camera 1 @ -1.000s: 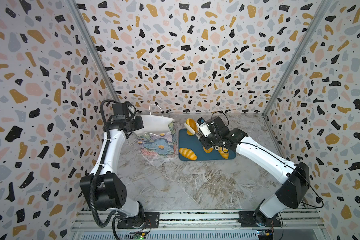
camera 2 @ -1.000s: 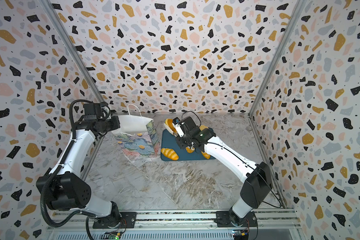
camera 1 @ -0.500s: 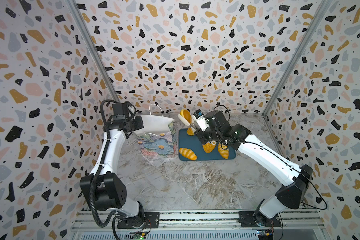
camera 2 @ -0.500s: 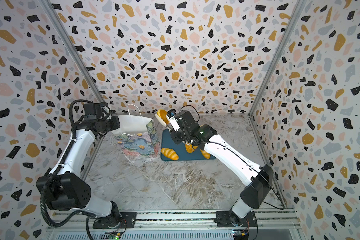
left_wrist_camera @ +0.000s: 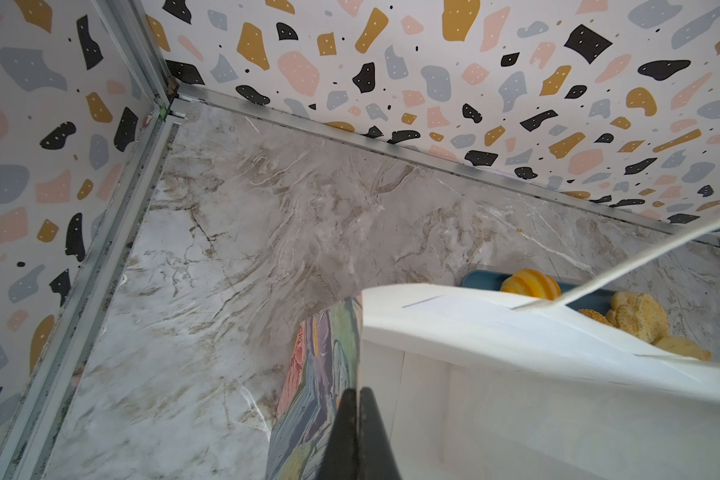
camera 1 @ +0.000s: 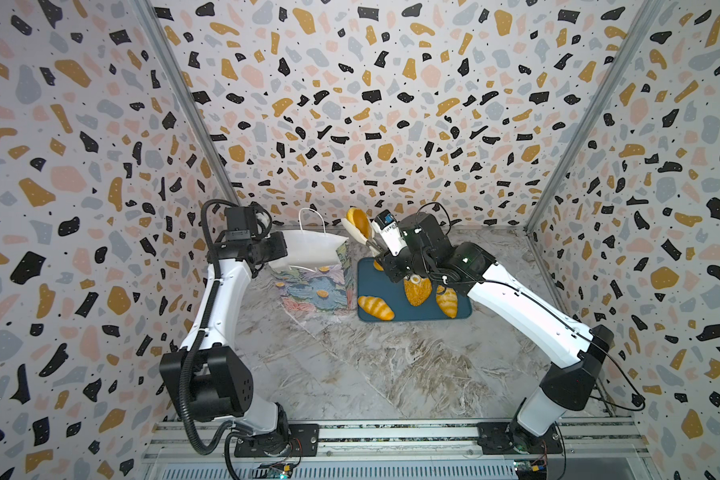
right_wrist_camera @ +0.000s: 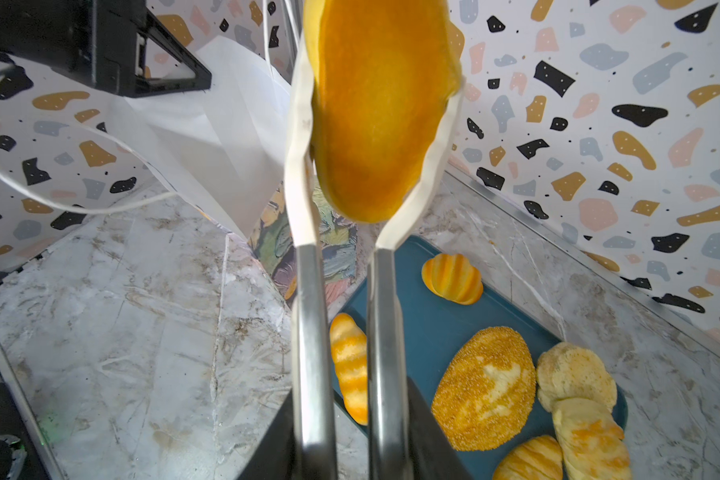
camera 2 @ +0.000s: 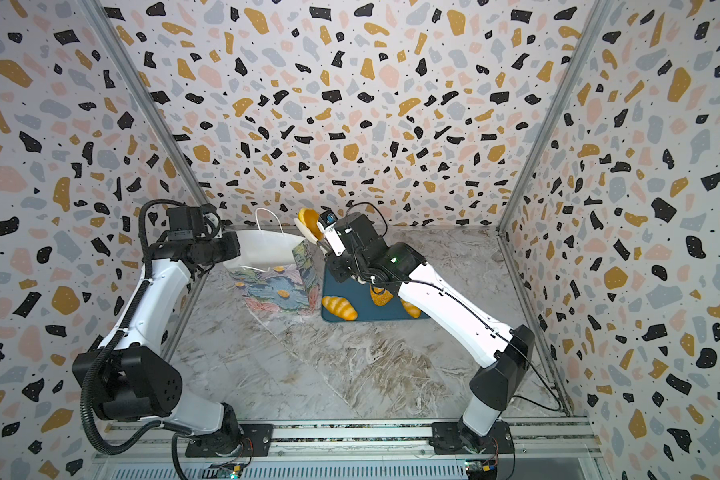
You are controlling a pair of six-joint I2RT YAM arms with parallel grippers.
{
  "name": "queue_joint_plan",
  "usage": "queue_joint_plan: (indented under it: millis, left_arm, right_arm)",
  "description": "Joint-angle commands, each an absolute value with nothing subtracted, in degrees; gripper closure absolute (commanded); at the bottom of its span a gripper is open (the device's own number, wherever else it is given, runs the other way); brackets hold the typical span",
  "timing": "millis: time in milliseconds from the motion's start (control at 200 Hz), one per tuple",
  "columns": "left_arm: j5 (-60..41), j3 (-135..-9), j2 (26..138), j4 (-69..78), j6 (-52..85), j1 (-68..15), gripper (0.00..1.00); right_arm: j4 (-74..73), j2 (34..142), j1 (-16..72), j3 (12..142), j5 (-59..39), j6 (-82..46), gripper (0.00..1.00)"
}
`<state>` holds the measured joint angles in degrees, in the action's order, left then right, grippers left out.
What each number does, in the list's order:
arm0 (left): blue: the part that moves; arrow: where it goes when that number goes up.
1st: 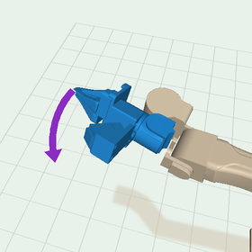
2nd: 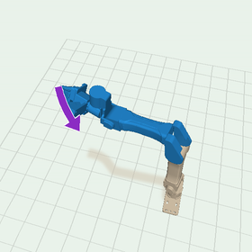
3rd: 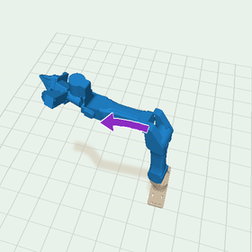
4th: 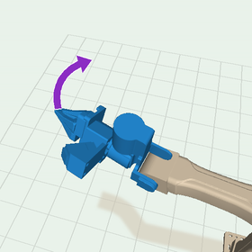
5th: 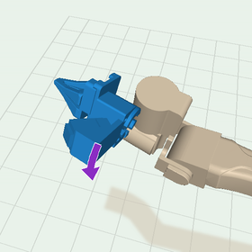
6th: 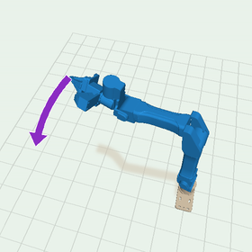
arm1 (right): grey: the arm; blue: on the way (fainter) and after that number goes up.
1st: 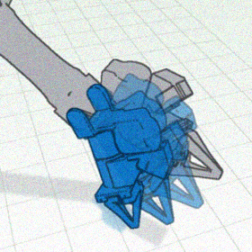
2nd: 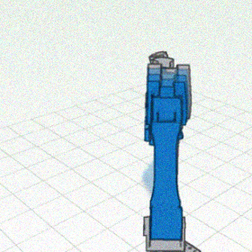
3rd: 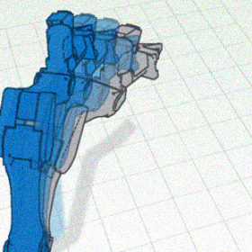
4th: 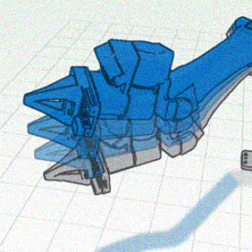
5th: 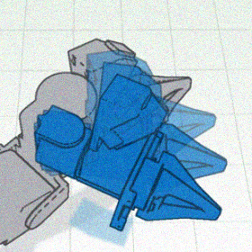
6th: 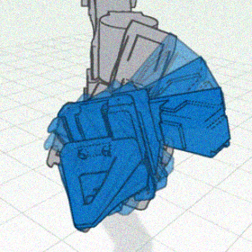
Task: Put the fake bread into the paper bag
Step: 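Carry the bun in the tongs toward the paper bag opening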
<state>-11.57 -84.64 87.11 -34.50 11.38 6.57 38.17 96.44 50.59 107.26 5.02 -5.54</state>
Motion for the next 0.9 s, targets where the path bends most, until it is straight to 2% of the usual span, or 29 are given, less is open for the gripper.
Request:
queue_joint_plan:
  millis: [0, 330, 896]
  left_arm:
    - [-12.7, -83.8, 86.6, -33.7, 11.6, 6.5, 1.00]
    - [-12.7, -83.4, 86.2, -33.4, 11.7, 6.5, 1.00]
    - [-13.1, -83.3, 85.9, -33.1, 11.8, 6.5, 1.00]
  right_arm:
    - [38.5, 97.0, 52.4, 112.5, 5.7, -6.6, 0.65]
    - [38.1, 101.5, 56.2, 117.0, 5.4, -7.0, 0.65]
    - [36.6, 107.5, 56.6, 121.1, 0.9, -8.1, 0.64]
